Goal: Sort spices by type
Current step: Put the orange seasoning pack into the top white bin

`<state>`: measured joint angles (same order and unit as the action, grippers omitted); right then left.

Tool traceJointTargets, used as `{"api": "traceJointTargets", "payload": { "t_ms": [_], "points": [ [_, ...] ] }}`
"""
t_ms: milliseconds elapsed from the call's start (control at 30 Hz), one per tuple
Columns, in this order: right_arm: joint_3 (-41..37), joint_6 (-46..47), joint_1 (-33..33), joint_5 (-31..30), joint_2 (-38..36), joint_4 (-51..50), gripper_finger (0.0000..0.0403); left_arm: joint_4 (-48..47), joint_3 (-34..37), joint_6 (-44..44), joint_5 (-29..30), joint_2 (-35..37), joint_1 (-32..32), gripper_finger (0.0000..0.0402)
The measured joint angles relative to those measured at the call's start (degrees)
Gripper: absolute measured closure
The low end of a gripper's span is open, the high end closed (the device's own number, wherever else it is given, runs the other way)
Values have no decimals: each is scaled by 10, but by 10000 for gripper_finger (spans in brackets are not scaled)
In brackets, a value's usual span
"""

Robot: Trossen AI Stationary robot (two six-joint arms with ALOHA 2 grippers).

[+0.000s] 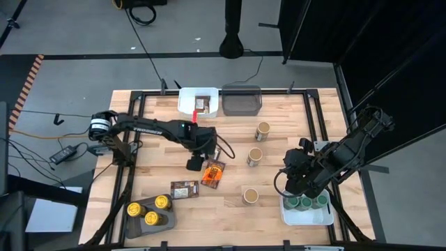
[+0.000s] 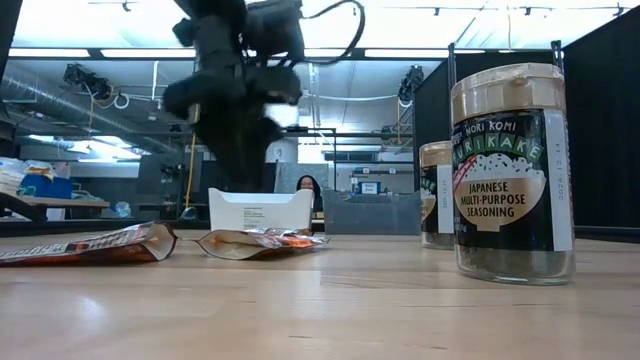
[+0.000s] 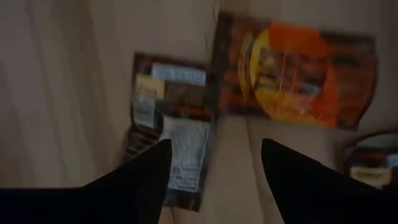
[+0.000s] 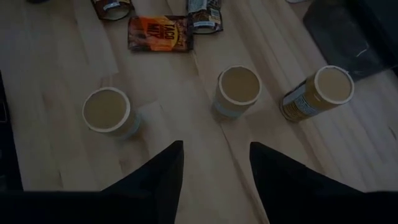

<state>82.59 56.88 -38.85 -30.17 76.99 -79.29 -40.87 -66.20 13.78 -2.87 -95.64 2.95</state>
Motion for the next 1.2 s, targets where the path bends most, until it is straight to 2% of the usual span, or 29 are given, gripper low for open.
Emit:
{"api": "traceJointTargets", "payload": {
  "t_ms": [233, 300, 400, 567, 667, 767, 933, 1200],
  "points": [
    [0, 4, 0, 0, 0, 0, 209, 95, 67, 8, 22, 0, -10, 112],
    [0, 4, 0, 0, 0, 0, 209, 121, 85, 8, 45, 0, -13, 107],
    [0, 4, 0, 0, 0, 0, 211, 152, 113, 9, 104, 0, -21, 105],
    [0, 4, 0, 0, 0, 0, 210, 201, 146, 8, 115, -4, -22, 105],
    [0, 4, 0, 0, 0, -1, 211, 227, 160, 5, 160, -9, -25, 105],
    [0, 3, 0, 0, 0, 0, 212, 246, 167, 8, 169, -17, -24, 112],
    [0, 4, 0, 1, 0, 0, 213, 253, 166, 6, 170, -46, -25, 165],
    [0, 6, 0, 1, 0, 6, 213, 293, 167, -26, 206, -65, -24, 298]
  ]
}}
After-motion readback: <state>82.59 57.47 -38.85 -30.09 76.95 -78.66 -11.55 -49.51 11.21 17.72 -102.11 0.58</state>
